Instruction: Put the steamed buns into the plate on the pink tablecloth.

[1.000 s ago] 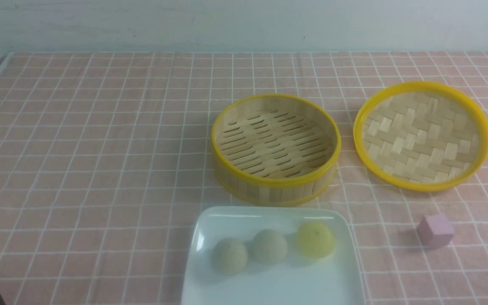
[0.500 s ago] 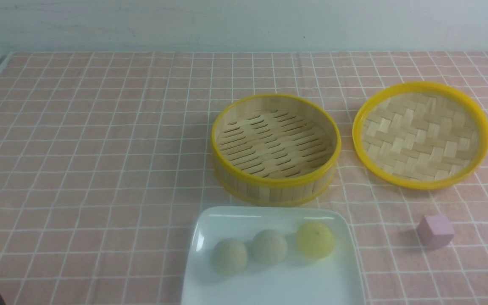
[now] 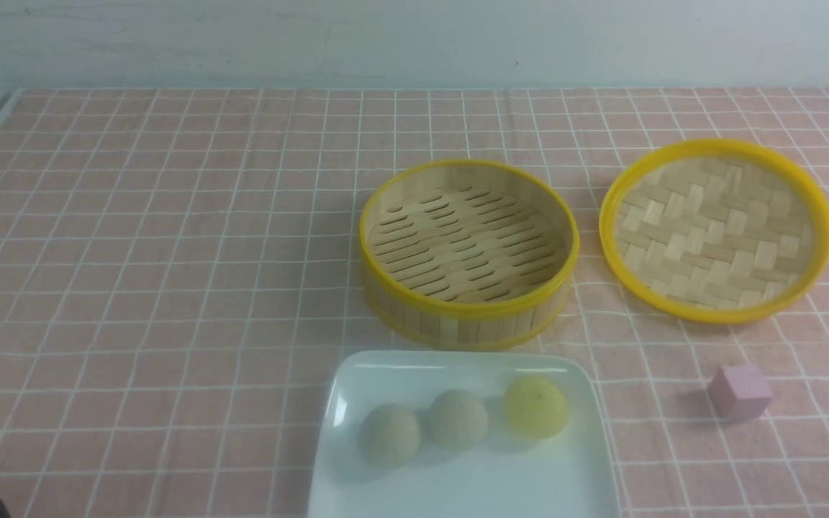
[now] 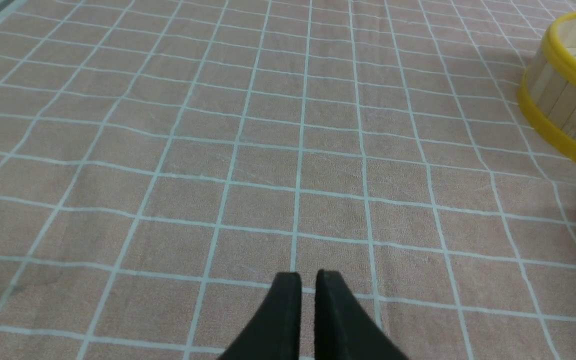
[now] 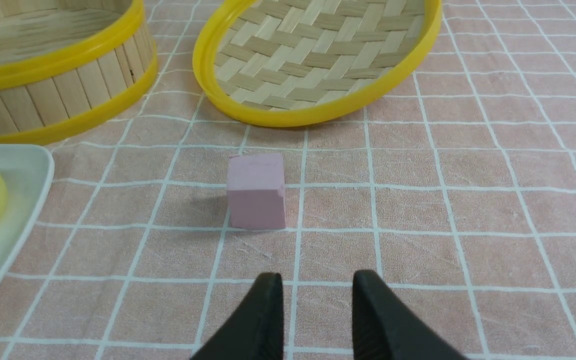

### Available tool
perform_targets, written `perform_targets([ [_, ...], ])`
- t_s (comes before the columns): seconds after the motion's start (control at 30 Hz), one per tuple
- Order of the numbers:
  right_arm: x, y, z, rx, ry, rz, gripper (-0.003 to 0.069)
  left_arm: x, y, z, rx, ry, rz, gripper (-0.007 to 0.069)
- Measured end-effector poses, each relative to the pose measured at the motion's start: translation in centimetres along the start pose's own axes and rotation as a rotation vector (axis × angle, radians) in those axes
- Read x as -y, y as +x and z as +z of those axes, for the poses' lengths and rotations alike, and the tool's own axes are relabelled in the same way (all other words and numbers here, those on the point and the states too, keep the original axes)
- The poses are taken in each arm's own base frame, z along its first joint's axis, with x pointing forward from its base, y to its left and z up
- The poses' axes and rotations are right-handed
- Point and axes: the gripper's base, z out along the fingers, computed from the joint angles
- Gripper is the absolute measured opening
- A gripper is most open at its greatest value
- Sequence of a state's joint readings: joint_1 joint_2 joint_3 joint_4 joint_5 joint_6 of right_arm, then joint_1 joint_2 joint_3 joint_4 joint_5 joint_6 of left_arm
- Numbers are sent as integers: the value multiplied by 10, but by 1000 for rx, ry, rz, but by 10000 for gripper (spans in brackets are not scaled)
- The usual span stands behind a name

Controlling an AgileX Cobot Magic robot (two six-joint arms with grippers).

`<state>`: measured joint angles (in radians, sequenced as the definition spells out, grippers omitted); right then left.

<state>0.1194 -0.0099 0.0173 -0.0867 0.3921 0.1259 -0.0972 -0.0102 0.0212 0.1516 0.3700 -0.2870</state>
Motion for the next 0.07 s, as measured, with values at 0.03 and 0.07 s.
perform_targets([
  [0.03,0,0,0,0,0,0,193,0,0,0,0,0,0,69],
  [0.07,0,0,0,0,0,0,195,0,0,0,0,0,0,69],
])
